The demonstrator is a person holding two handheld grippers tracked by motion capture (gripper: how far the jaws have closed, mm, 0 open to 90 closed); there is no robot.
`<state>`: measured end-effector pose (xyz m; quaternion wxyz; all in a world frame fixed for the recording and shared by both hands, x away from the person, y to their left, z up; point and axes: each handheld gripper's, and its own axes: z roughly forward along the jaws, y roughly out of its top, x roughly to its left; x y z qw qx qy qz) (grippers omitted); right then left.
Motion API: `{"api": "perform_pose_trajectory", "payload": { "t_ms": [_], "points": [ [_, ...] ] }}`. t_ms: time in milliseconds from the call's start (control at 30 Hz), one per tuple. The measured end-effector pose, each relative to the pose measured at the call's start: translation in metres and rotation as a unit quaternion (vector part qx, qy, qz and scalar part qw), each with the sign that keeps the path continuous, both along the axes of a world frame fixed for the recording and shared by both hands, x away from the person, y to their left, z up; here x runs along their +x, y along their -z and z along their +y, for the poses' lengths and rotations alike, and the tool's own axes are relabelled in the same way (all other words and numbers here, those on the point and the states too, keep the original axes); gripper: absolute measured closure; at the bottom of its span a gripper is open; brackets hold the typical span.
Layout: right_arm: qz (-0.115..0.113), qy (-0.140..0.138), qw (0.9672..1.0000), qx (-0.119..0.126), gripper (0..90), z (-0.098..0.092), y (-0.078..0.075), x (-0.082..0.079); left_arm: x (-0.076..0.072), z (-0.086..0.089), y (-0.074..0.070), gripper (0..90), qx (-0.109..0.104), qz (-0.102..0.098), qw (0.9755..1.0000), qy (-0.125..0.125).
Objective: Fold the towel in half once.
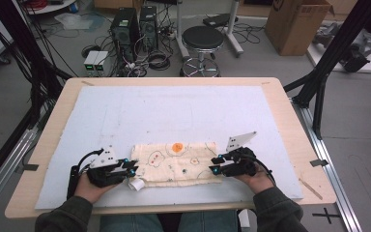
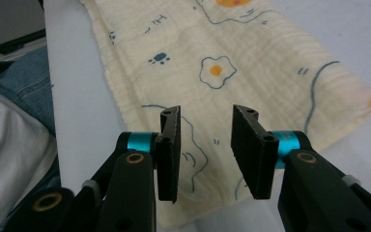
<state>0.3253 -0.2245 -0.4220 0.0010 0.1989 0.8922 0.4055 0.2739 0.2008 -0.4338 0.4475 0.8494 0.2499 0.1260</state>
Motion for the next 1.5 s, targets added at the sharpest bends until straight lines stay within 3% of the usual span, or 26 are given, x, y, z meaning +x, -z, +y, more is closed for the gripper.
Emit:
{"api": "perform_pose_trajectory", "payload": {
  "t_ms": [167,267,433,567,700,900,1200,1300,1400,1500],
  "points": [
    [0.005,-0.009,0.9998,-0.018,63.8,0.004,0.008,-0.002,-0.004,-0.001,0.006,73.4,0.021,0.021,0.9992,0.025],
    [0.000,-0.021,0.9995,-0.024,63.7,0.006,0.010,-0.006,-0.005,0.002,0.007,70.6,0.015,0.032,0.9991,0.025],
    [-0.016,-0.027,0.9986,-0.043,64.6,0.006,0.013,-0.012,-0.006,0.006,0.007,67.7,0.018,0.027,0.9992,0.022],
    [-0.029,-0.031,0.9980,-0.048,71.6,0.007,0.013,-0.013,-0.006,0.002,0.008,69.3,0.034,0.017,0.9991,0.020],
    [-0.018,-0.034,0.9982,-0.046,80.4,0.007,0.013,-0.013,-0.005,-0.001,0.008,78.1,0.043,0.007,0.9989,0.017],
    [-0.009,-0.033,0.9988,-0.036,85.5,0.005,0.011,-0.012,-0.005,-0.003,0.006,86.5,0.048,0.002,0.9988,0.012],
    [-0.013,-0.030,0.9994,-0.007,86.4,0.001,0.005,-0.012,-0.006,0.001,0.001,87.9,0.032,-0.008,0.9994,0.007],
    [-0.010,-0.029,0.9995,-0.003,86.4,0.000,0.004,-0.013,-0.007,0.001,0.000,81.5,0.026,-0.008,0.9995,0.016],
    [-0.011,-0.030,0.9995,0.000,86.0,0.000,0.004,-0.013,-0.009,0.001,-0.002,72.0,0.004,0.000,0.9993,0.036],
    [-0.004,-0.038,0.9992,-0.009,80.3,0.002,0.006,-0.013,-0.010,-0.003,0.000,71.3,0.012,0.006,0.9984,0.055]
  ]
}}
